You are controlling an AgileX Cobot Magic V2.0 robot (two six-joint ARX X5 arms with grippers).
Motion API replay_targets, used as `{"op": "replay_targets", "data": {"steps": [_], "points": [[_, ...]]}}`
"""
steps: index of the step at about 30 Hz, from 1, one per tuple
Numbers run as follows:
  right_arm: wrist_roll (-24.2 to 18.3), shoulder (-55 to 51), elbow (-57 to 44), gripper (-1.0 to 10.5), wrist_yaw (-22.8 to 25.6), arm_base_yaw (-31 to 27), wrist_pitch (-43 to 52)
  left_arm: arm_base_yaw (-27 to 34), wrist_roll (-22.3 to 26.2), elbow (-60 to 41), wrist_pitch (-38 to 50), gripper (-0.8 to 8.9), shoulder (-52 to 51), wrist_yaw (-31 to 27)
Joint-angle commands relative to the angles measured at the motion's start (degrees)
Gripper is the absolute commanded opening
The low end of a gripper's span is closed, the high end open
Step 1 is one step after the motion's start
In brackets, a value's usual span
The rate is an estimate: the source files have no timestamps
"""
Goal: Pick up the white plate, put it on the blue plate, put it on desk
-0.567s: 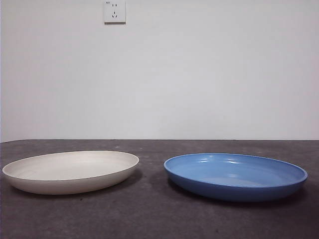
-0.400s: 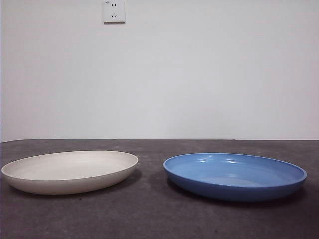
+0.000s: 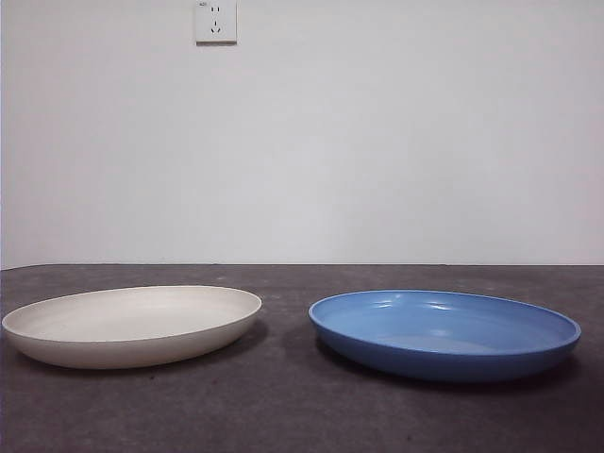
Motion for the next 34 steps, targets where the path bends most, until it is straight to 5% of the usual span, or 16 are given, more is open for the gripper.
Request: {"op": "replay_targets", "data": {"steps": [1,12,27,34], "points": [[3.2,2.9,5.3,0.1,-0.1,0.0,-0.8,-0.1,-1.2,5.4,1.1,0.17,3.5,-0.2],[3.1,15.8,21.6,0.1,-12.6,0.0,-9.0,-0.1,-1.2,25.6,-4.9,0.17,20.3,1.2],[1.2,30.4,28.2,0.1,-39.5,0.0,-13.6,-3.5,-1.1,34.4,-6.6,0.17,30.1,22.5],[-3.9,33.4,30.8,0.1,-43.6,0.2,-19.4,-5.1,-0.8,34.4,-14.1,0.17,31.5,31.2]]}}
